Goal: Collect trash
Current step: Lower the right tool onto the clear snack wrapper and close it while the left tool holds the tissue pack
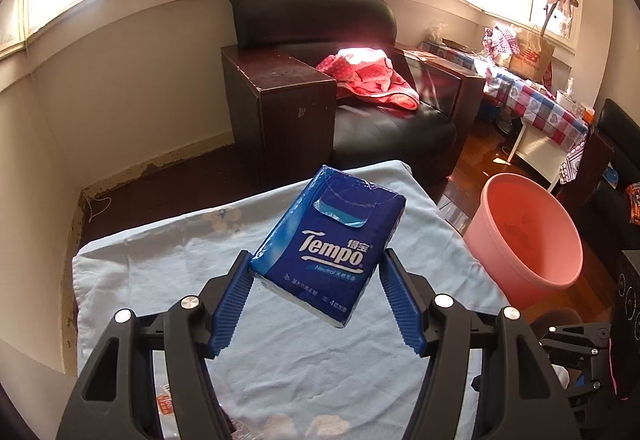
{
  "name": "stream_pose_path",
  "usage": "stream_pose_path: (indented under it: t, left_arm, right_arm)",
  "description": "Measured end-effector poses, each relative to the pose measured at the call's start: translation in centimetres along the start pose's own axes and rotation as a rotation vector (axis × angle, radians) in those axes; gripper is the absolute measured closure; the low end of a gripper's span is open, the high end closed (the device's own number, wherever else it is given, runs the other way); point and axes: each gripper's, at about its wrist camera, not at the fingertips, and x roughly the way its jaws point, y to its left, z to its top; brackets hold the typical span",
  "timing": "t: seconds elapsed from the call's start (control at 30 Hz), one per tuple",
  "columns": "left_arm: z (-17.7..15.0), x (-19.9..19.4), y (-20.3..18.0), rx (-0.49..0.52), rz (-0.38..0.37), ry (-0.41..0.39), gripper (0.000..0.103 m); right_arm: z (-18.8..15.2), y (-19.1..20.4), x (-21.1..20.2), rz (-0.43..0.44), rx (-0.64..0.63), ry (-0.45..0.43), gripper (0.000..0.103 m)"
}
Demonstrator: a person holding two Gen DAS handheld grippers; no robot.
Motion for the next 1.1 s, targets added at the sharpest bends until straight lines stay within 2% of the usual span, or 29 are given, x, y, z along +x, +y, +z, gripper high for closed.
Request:
stream_pose_path:
  t: [0.13, 0.57, 0.7, 0.97, 1.1]
  left_arm:
    - [-1.3, -2.8, 2.3, -0.017, 0.065, -0.033, 0.039]
    - [-6.2, -8.2, 10.6, -0.148, 0.169, -0.063, 0.039]
    - [-7.8, -9.0, 12.4, -0.188, 0.178, -0.061, 0.039]
    - [-10.1, -9.6, 14.1, -0.261, 0.174, -0.057, 0.039]
    - [-10.7, -10.0, 14.8, -0.289, 0.173, -0.062, 0.039]
  right_arm:
    - [-0.2, 2.1, 0.6, 0.042, -0.037, 0.016, 0.076]
    - [1.2, 8.1, 4.9, 0.158, -0.097, 0.098, 0.076]
    - [1.6, 9.8, 6.2, 0.175, -0.127, 0.109, 0.065]
    - [3.0, 12.7, 9.0, 0.19, -0.184, 0.132, 0.064]
    - [4.3, 13.1, 10.5, 0.216, -0.151, 0.141, 0.064]
